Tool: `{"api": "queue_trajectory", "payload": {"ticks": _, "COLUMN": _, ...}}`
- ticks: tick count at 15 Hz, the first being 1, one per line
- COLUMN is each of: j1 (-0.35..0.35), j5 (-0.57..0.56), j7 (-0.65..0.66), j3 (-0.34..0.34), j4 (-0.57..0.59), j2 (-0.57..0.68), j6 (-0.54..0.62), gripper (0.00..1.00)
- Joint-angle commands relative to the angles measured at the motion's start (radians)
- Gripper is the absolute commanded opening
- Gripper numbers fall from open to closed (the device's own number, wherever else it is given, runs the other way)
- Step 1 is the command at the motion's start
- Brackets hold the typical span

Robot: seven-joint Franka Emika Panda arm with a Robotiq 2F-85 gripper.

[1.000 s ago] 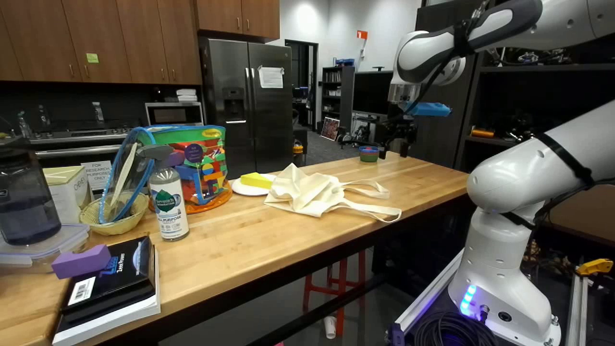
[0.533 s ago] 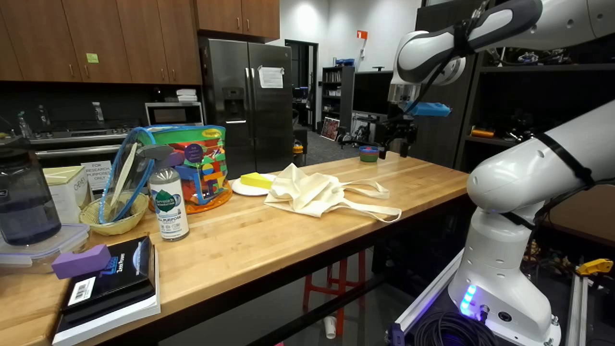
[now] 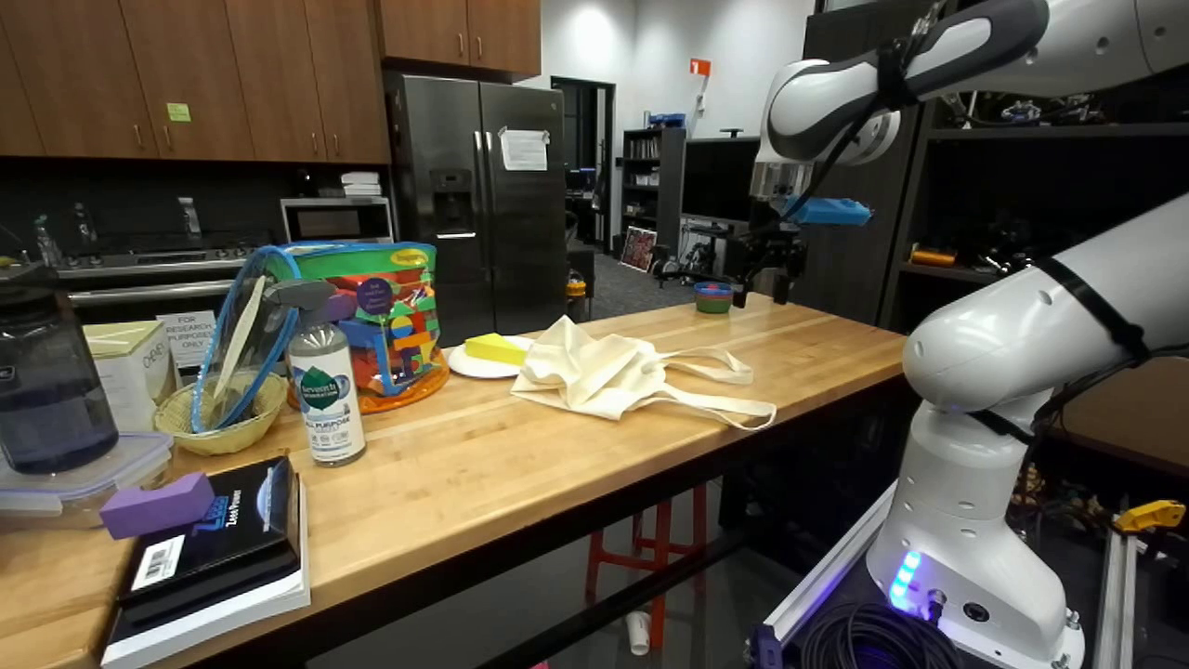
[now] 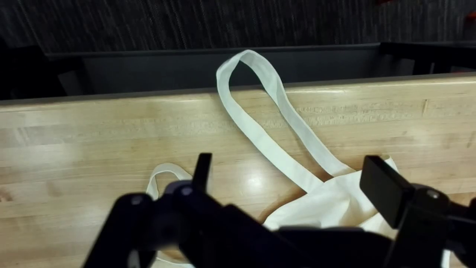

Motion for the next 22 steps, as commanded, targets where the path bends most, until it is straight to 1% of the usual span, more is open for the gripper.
{"api": "queue_trajectory", "payload": {"ticks": 1, "j1": -0.005, "j5": 0.003, "j7": -0.003, "j3": 0.004, "j4": 0.002, "j2": 0.001, "j6": -0.002, "gripper": 1.00}}
{"api": "queue_trajectory", "payload": {"ticks": 4, "j1": -0.005, "j5": 0.003, "j7": -0.003, "j3": 0.004, "j4": 0.002, "j2": 0.001, "j6": -0.002, "gripper": 1.00}}
{"api": "queue_trajectory", "payload": {"ticks": 8, "j1": 0.033, "j5": 0.029, "j7": -0.005, "j3": 0.029, "j4": 0.002, "j2": 0.004, "j6": 0.011, "gripper": 1.00}}
{"api": "queue_trajectory", "payload": {"ticks": 10, "j1": 0.064, "j5": 0.053, "j7": 0.003, "j3": 0.059, "j4": 0.007, "j2": 0.005, "j6": 0.028, "gripper": 1.00}}
{"api": "queue_trajectory", "payload": {"ticks": 15, "j1": 0.147, "j5": 0.096, "j7": 0.025, "j3": 0.164, "j4": 0.018, "j2": 0.021, "j6": 0.076, "gripper": 1.00}}
{"api": "queue_trajectory", "payload": {"ticks": 17, "j1": 0.181, "j5": 0.110, "j7": 0.040, "j3": 0.208, "j4": 0.010, "j2": 0.028, "j6": 0.151, "gripper": 1.00}}
{"api": "queue_trajectory", "payload": {"ticks": 19, "j1": 0.212, "j5": 0.125, "j7": 0.058, "j3": 0.250, "j4": 0.006, "j2": 0.051, "j6": 0.260, "gripper": 1.00}}
{"api": "queue_trajectory", "payload": {"ticks": 22, "j1": 0.238, "j5": 0.118, "j7": 0.093, "j3": 0.302, "j4": 0.024, "j2": 0.112, "j6": 0.401, "gripper": 1.00}}
